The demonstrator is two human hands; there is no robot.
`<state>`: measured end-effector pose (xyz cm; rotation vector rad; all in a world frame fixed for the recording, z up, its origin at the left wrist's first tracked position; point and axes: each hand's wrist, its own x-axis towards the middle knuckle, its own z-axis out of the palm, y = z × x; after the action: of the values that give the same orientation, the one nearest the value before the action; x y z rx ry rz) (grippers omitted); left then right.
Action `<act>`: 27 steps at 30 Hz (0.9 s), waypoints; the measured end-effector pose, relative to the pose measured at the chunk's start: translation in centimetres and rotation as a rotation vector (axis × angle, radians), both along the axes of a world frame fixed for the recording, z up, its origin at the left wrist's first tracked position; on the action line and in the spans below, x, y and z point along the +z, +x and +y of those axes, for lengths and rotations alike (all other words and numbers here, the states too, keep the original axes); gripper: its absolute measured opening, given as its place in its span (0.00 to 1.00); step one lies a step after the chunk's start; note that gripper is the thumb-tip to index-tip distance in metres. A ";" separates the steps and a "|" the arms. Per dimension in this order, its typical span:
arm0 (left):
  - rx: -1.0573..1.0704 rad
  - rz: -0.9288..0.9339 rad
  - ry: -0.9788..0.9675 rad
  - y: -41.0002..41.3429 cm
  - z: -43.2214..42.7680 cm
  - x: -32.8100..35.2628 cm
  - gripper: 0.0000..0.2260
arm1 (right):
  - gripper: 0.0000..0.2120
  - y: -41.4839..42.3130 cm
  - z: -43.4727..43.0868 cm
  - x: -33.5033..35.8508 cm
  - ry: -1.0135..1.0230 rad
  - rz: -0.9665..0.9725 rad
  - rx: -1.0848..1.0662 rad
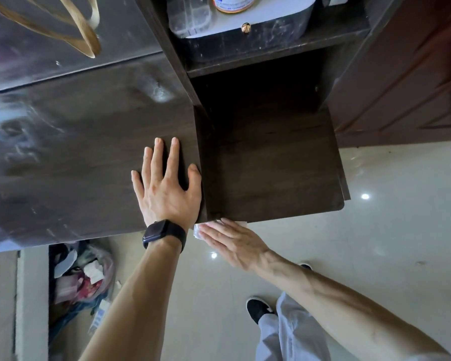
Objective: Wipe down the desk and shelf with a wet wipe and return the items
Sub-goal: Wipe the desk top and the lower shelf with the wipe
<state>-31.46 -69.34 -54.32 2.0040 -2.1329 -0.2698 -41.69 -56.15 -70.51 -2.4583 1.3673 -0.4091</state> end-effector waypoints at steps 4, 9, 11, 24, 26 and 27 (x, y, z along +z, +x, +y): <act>-0.002 0.002 0.009 0.2 -0.1 -0.1 0.26 | 0.28 6.9 -0.8 1.1 0.123 0.034 -0.095; -0.010 0.007 0.005 0.1 0.0 0.1 0.26 | 0.34 2.5 1.9 0.4 0.122 0.162 -0.125; -0.014 0.010 0.003 0.1 0.0 0.1 0.25 | 0.34 -2.3 4.6 0.4 0.164 0.238 -0.208; -0.014 0.020 -0.023 0.4 0.1 -0.3 0.25 | 0.36 -6.3 9.2 1.2 0.273 0.308 -0.924; -0.018 0.018 -0.022 0.4 0.1 -0.2 0.25 | 0.34 -5.4 8.1 1.8 0.258 0.281 -0.910; -0.019 0.019 -0.019 0.4 0.1 -0.2 0.25 | 0.33 -5.0 7.4 2.0 0.249 0.265 -0.871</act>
<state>-31.11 -69.26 -54.50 1.9636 -2.1361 -0.2702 -46.71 -48.73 -68.49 -1.6489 2.3987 -0.0677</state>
